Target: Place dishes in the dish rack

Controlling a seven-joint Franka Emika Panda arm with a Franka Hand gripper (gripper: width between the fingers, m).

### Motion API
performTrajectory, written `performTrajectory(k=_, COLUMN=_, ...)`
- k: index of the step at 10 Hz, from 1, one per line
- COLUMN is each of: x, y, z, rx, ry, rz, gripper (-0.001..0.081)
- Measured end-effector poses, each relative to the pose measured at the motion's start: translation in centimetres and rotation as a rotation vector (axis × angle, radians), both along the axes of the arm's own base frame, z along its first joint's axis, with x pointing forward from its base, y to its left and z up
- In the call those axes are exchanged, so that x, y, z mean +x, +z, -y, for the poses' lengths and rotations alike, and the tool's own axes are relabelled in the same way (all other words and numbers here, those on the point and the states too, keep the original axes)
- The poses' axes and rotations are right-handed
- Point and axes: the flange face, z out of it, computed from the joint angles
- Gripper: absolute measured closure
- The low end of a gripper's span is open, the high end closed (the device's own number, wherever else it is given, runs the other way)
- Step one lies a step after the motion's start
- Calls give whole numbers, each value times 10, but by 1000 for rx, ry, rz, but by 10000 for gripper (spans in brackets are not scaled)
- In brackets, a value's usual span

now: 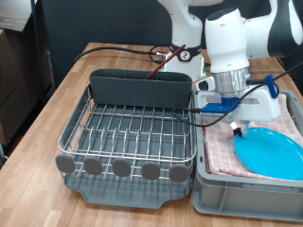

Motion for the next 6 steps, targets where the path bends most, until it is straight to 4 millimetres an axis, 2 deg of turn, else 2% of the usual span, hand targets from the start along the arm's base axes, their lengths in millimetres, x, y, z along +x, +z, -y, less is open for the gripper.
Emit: performTrajectory(k=6, x=-5, y=54, z=23, rx=-95, ry=-7, rz=-57, gripper=787)
